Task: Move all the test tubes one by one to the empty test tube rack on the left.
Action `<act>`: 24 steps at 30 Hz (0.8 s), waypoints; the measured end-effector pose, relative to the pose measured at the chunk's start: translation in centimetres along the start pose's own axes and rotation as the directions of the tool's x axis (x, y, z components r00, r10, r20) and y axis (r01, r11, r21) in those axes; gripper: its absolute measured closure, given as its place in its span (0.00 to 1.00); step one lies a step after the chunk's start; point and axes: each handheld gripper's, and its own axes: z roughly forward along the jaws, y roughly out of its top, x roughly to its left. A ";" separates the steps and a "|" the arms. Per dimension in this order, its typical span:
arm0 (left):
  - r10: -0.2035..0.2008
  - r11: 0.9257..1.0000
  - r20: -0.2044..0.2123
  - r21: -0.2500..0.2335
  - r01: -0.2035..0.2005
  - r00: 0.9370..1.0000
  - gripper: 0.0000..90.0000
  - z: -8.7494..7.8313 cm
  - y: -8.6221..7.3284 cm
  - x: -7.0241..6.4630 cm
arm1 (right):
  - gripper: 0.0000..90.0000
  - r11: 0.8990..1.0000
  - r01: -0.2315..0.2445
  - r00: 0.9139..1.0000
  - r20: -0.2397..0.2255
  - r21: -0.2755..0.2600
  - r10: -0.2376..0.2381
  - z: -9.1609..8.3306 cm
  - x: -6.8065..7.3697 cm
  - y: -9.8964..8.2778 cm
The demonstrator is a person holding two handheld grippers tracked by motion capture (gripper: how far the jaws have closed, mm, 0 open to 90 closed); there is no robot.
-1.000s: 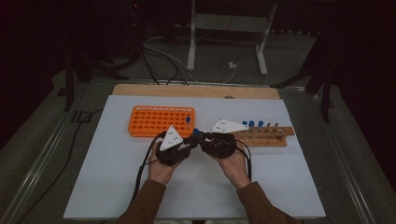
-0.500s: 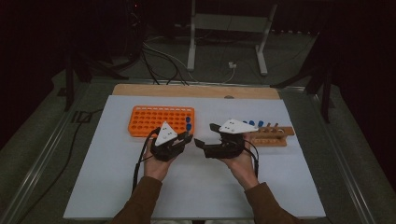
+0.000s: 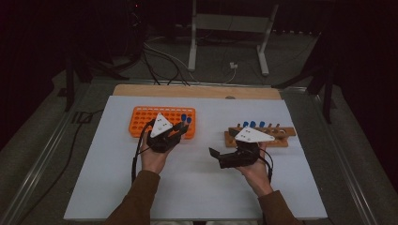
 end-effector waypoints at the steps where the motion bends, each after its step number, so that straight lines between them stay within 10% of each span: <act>1: -0.002 1.000 -0.003 -0.003 0.002 1.000 0.87 0.1 0.0 0.2 | 0.00 1.000 -0.005 1.000 0.001 -0.003 0.005 -0.3 -0.1 -0.2; 24: -0.084 0.995 -0.111 0.041 0.089 0.990 0.86 4.7 -1.9 2.3 | 0.00 1.000 -0.017 0.999 0.031 -0.011 0.017 -3.3 -1.6 -2.6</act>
